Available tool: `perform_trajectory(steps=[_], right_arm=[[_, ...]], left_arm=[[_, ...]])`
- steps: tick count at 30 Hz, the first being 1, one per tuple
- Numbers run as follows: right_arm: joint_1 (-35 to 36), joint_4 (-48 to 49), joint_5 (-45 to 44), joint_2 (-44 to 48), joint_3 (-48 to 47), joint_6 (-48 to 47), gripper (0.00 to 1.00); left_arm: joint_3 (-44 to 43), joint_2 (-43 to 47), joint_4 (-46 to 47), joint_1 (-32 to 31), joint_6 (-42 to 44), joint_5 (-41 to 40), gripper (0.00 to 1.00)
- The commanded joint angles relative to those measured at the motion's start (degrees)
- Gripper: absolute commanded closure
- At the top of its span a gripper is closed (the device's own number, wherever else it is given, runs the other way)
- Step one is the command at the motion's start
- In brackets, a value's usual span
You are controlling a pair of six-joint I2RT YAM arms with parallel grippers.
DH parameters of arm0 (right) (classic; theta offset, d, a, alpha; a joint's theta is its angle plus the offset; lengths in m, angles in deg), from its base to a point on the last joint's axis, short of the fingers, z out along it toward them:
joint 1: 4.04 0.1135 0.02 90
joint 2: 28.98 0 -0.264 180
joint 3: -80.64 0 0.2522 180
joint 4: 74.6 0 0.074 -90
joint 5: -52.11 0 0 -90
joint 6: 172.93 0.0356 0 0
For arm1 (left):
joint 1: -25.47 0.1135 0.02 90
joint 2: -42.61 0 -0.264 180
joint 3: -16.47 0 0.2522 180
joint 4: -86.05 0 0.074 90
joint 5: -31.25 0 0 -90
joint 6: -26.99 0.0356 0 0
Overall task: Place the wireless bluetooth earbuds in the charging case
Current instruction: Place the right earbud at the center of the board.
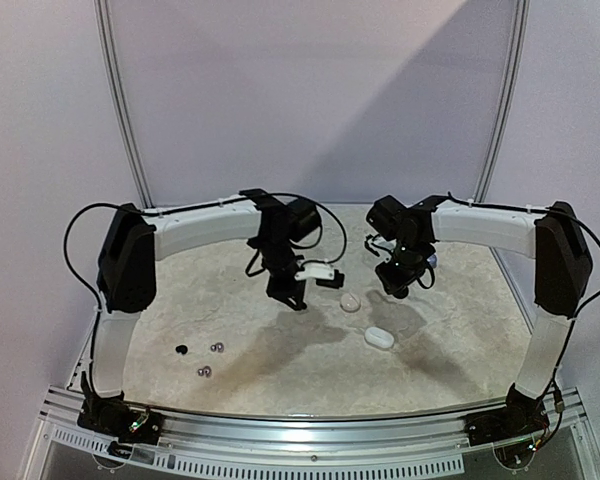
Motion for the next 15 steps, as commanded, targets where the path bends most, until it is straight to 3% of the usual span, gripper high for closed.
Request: perform_trajectory(steps=[1,7,12,14,15], right_arm=[[0.3,-0.1,-0.9,3.4,2.8,2.2,0.88],[0.3,0.4,-1.8,5.1,3.3,2.6,0.88],[0.3,0.0,-2.0,5.9,3.2,2.5,0.88],[0.3,-0.1,-2.3,6.5,3.9,2.6,0.88],[0.3,0.0,-2.4,6.8,4.2,2.8,0.88]], left_arm=[[-1.1,-4.7,-3.7,-5.4,-8.7,-0.6,0.92],[-1.2,-9.7,-3.9,-14.0,-6.7,-13.7,0.92],[-3.1,-13.3,-7.2,-15.8,-4.5,-16.2,0.90],[-3.6,-13.7,-8.0,-15.8,-4.2,-15.9,0.85],[-3.6,-13.7,-8.2,-15.7,-4.0,-15.8,0.78]])
